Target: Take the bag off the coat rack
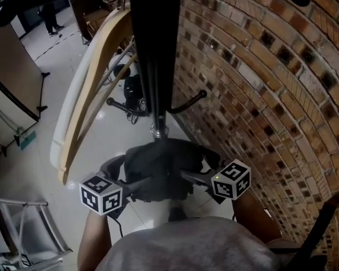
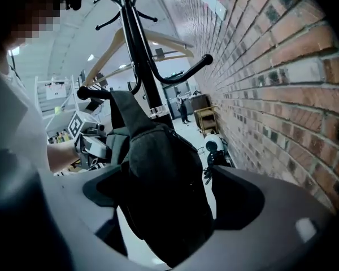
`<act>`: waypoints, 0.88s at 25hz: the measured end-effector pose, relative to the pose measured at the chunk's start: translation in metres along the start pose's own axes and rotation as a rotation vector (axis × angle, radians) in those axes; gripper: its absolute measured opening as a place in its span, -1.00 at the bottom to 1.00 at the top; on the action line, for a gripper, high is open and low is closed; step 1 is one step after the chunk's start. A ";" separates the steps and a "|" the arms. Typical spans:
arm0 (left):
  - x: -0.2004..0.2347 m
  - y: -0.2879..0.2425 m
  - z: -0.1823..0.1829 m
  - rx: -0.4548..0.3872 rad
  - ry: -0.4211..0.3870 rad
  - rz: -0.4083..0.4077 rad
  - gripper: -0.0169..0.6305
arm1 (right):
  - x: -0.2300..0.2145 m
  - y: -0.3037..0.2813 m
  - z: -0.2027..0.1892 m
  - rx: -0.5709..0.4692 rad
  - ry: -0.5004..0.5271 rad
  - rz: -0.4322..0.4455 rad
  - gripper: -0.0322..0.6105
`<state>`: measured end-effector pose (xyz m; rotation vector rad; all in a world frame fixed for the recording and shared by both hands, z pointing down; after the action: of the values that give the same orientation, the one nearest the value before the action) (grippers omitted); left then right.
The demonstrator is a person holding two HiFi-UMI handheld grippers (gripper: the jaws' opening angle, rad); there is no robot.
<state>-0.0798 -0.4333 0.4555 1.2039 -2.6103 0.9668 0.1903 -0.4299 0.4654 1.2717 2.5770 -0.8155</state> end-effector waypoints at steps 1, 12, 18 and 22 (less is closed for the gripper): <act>0.001 -0.001 -0.001 -0.005 0.013 -0.007 0.63 | -0.001 -0.002 -0.002 -0.006 -0.016 0.020 0.53; 0.003 -0.002 -0.003 -0.046 0.080 -0.040 0.25 | 0.003 -0.008 -0.006 -0.027 -0.098 0.015 0.05; -0.008 0.005 0.000 -0.054 0.076 -0.029 -0.05 | 0.014 0.002 -0.003 -0.052 -0.102 -0.010 -0.19; -0.020 0.016 0.008 -0.081 0.062 -0.036 -0.11 | 0.027 0.013 0.006 -0.088 -0.096 -0.007 -0.22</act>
<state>-0.0764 -0.4171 0.4341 1.1777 -2.5451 0.8683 0.1829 -0.4083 0.4456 1.1705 2.5131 -0.7370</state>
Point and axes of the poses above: the fingertips, and each gripper's own axes: y backward along the fingers, x to its left, z out of its top, the point moved 9 cm from there along y, backward along the fingers, and after that the axes turned 5 degrees about z, right-handed, at the moved point
